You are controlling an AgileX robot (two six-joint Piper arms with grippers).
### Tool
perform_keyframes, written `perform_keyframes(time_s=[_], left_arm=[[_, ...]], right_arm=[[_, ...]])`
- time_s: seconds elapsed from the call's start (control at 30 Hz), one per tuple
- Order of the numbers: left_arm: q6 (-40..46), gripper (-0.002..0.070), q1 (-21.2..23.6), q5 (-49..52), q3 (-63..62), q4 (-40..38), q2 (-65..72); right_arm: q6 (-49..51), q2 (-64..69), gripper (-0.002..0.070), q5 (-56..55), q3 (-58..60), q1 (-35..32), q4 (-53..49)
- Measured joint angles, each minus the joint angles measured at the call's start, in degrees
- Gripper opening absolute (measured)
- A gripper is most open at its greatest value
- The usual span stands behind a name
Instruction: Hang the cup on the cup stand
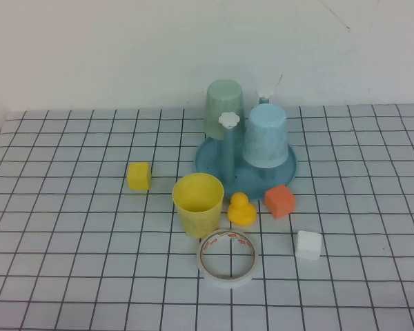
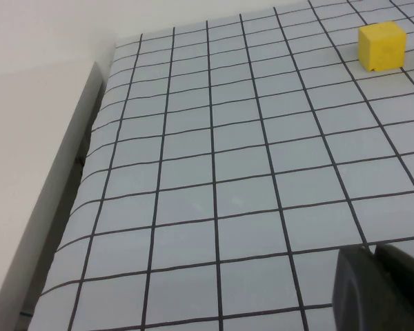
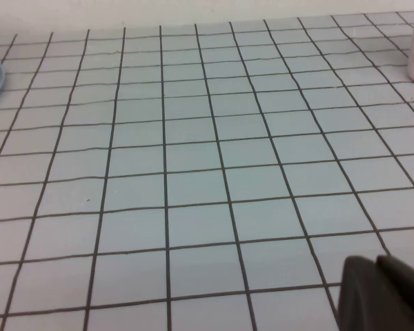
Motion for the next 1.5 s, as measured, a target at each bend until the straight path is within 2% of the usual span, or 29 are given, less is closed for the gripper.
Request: perform_keyframes(time_s=[0.77, 1.03, 1.13, 1.23, 1.3, 1.4, 1.5], left_arm=[[0.0, -0.0002, -2.21, 0.0, 0.0, 0.08, 0.0], [-0.51, -0.0002, -2.21, -0.32, 0.0, -0.59, 0.0], [-6.25, -0.0002, -2.21, -2.32, 0.0, -10.8, 0.0], [-10.87, -0.0002, -2.25, -5.58, 0.0, -27.81, 0.0], [-12.36, -0.0002, -2.25, -8.28, 0.0, -35.94, 0.0], [-12.74, -0.0002, -2.25, -12.24, 0.0, -42.07, 0.0], [-12.74, -0.0003, -2.25, -15.37, 0.0, -44.01, 0.0]], right_arm=[[0.0, 0.0, -0.0001, 0.0, 0.0, 0.0, 0.02], [0.0, 0.0, -0.0001, -0.25, 0.0, 0.0, 5.54], [0.04, 0.0, -0.0001, -1.08, 0.0, 0.0, 12.96], [2.37, 0.0, -0.0001, -3.02, 0.35, 0.0, 27.64], [3.51, 0.0, -0.0001, -5.28, 0.35, 0.0, 37.65], [4.14, 0.0, -0.0001, -9.49, 0.35, 0.0, 45.93], [4.22, 0.0, -0.0001, -12.98, 0.35, 0.0, 49.48]])
